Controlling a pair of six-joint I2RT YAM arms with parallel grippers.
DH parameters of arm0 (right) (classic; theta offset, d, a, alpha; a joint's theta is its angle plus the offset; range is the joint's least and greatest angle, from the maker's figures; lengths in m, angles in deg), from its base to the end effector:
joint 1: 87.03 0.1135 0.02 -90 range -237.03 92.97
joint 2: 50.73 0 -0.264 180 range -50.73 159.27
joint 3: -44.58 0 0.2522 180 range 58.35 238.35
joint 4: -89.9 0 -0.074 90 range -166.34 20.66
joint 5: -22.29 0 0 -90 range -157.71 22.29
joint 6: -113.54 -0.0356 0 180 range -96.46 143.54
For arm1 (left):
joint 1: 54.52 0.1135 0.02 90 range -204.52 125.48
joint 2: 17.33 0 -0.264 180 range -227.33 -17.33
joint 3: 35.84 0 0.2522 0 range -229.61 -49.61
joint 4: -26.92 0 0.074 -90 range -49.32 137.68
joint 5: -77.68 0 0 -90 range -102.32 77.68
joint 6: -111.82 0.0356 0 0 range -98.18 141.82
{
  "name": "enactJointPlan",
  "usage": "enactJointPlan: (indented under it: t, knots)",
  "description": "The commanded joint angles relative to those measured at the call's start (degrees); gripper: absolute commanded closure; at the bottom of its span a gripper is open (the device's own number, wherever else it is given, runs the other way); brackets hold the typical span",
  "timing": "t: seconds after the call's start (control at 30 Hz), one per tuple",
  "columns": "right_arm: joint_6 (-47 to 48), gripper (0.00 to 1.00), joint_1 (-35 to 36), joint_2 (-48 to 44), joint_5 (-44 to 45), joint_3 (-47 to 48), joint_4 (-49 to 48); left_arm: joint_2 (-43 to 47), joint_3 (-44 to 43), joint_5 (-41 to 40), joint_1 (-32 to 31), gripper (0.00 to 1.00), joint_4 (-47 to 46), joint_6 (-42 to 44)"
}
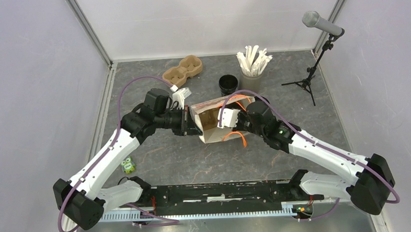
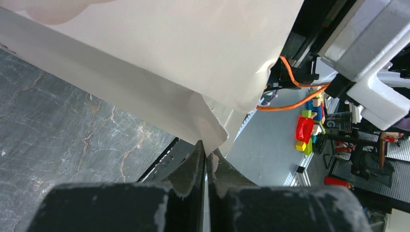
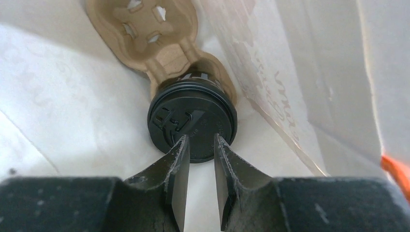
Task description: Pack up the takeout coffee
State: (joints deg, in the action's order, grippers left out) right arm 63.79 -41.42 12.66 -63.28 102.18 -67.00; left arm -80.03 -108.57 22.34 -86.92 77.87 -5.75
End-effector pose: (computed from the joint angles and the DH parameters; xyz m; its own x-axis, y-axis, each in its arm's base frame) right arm 0.1758 0.1757 0.2712 0.1718 -0.7454 -0.6441 -0.7260 0.3461 -0.5942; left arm 0.1794 -0.1378 0.3244 -0.8622 0.0963 -0.4974 0.4564 0.5740 -0.6799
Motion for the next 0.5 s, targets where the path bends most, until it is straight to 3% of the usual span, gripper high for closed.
enactJointPlan:
  t: [0.0, 0.47]
  knots:
    - [-1.83, 0.69, -0.25, -1.00, -4.04, 3.41, 3.59, -0.49, -3.51, 1.62, -0.31, 0.91, -1.37, -1.55]
    - [-1.71, 0.68, -0.23, 3.15, -9.37, 15.38, 14.69, -2.40, -7.18, 2.44, -0.32, 0.92, 1.07, -3.86]
